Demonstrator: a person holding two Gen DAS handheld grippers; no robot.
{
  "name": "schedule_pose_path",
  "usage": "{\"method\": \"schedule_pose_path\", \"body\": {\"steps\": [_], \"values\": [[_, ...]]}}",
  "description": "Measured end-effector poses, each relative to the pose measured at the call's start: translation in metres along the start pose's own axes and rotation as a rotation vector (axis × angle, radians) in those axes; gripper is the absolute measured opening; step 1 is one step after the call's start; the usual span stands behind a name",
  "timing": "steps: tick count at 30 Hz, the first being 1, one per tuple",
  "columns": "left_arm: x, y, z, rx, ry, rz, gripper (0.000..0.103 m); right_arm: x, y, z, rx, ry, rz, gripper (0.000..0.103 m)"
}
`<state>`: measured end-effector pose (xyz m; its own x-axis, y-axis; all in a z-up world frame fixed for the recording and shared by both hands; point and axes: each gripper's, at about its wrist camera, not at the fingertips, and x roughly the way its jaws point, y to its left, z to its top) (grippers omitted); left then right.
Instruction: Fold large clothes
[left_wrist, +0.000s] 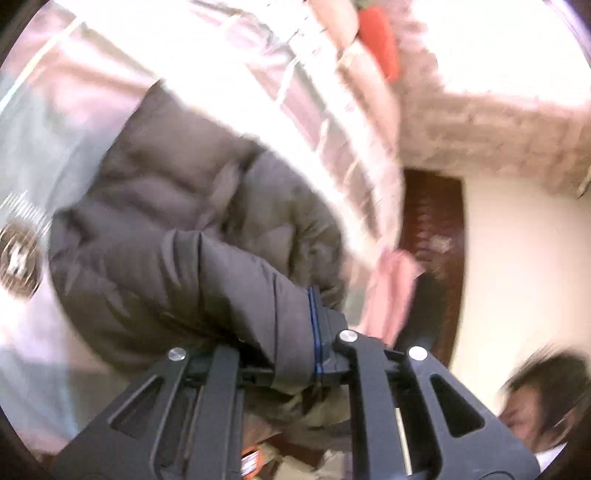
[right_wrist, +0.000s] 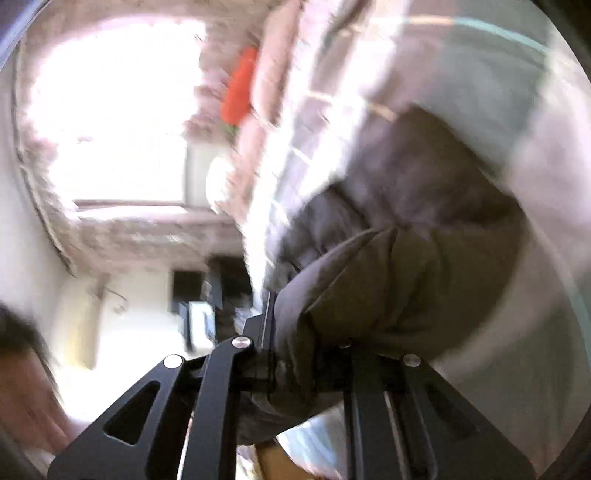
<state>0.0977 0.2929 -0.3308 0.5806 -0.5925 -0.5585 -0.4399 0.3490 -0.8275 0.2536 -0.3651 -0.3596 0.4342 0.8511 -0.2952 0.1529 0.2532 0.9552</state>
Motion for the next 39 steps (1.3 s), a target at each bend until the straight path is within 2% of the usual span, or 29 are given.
{"method": "schedule_pose_path", "body": {"steps": [1,2,4,6,9,11,13,14,17,19,20,22,23,24,25,26,27,28,29,31,33,34,35,36,39], "values": [[0.005,-0.003,0.022,-0.037,-0.023,-0.032,0.013,-0.002,-0.007,0.025,0.014,-0.023,0.026,0.013],[0.015,-0.007,0.025,-0.060,-0.036,-0.052,0.014,0.014,-0.011,0.044,0.017,-0.049,0.031,0.013],[0.028,-0.004,0.065,-0.110,-0.078,-0.067,0.014,0.047,-0.021,0.076,0.039,-0.087,0.016,0.013],[0.045,-0.001,0.105,-0.158,-0.110,-0.039,0.014,0.091,-0.021,0.108,0.073,-0.097,-0.010,0.013],[0.079,0.006,0.150,-0.186,-0.119,0.044,0.014,0.163,-0.018,0.151,0.035,-0.082,-0.128,0.013],[0.087,0.016,0.159,-0.173,-0.109,0.100,0.014,0.186,-0.026,0.156,0.014,-0.048,-0.222,0.016],[0.100,0.033,0.165,-0.208,-0.093,0.114,0.016,0.209,-0.043,0.159,0.030,0.016,-0.316,0.017],[0.100,0.047,0.164,-0.245,-0.090,0.093,0.016,0.217,-0.055,0.161,0.050,0.030,-0.320,0.017],[0.088,0.080,0.155,-0.312,-0.083,0.036,0.017,0.214,-0.067,0.164,0.113,0.050,-0.252,0.018],[0.086,0.091,0.161,-0.341,-0.084,-0.005,0.017,0.204,-0.069,0.166,0.155,0.067,-0.204,0.022],[0.080,0.091,0.164,-0.346,-0.091,-0.032,0.018,0.196,-0.063,0.170,0.160,0.051,-0.166,0.028],[0.070,0.083,0.172,-0.335,-0.120,-0.071,0.020,0.177,-0.038,0.178,0.078,-0.009,-0.122,0.043],[0.065,0.077,0.176,-0.321,-0.138,-0.071,0.022,0.169,-0.026,0.182,0.034,-0.052,-0.120,0.064],[0.053,0.066,0.179,-0.296,-0.185,-0.054,0.029,0.158,-0.014,0.184,-0.019,-0.125,-0.150,0.092],[0.043,0.057,0.181,-0.273,-0.241,-0.036,0.046,0.148,-0.004,0.184,-0.061,-0.193,-0.188,0.102],[0.022,0.040,0.181,-0.222,-0.345,-0.001,0.055,0.136,0.013,0.182,-0.137,-0.270,-0.213,0.102],[0.006,0.025,0.178,-0.176,-0.423,0.024,0.072,0.132,0.023,0.179,-0.173,-0.265,-0.234,0.102],[-0.014,0.001,0.173,-0.103,-0.513,0.056,0.084,0.135,0.035,0.174,-0.209,-0.231,-0.297,0.102],[-0.022,-0.026,0.168,-0.024,-0.537,0.099,0.085,0.140,0.044,0.168,-0.247,-0.197,-0.350,0.102],[-0.013,-0.075,0.154,0.137,-0.482,0.194,0.085,0.156,0.068,0.142,-0.396,-0.124,-0.488,0.102],[0.024,-0.124,0.122,0.325,-0.402,0.334,0.085,0.176,0.089,0.098,-0.577,-0.059,-0.614,0.102],[0.044,-0.139,0.109,0.399,-0.361,0.386,0.085,0.187,0.094,0.077,-0.641,-0.016,-0.643,0.102],[0.075,-0.157,0.088,0.505,-0.304,0.475,0.085,0.193,0.095,0.062,-0.681,0.016,-0.661,0.098],[0.109,-0.171,0.066,0.614,-0.253,0.555,0.085,0.204,0.096,0.045,-0.723,0.052,-0.676,0.089],[0.195,-0.189,0.010,0.879,-0.142,0.724,0.085,0.241,0.087,0.017,-0.771,0.163,-0.689,0.075]]}}
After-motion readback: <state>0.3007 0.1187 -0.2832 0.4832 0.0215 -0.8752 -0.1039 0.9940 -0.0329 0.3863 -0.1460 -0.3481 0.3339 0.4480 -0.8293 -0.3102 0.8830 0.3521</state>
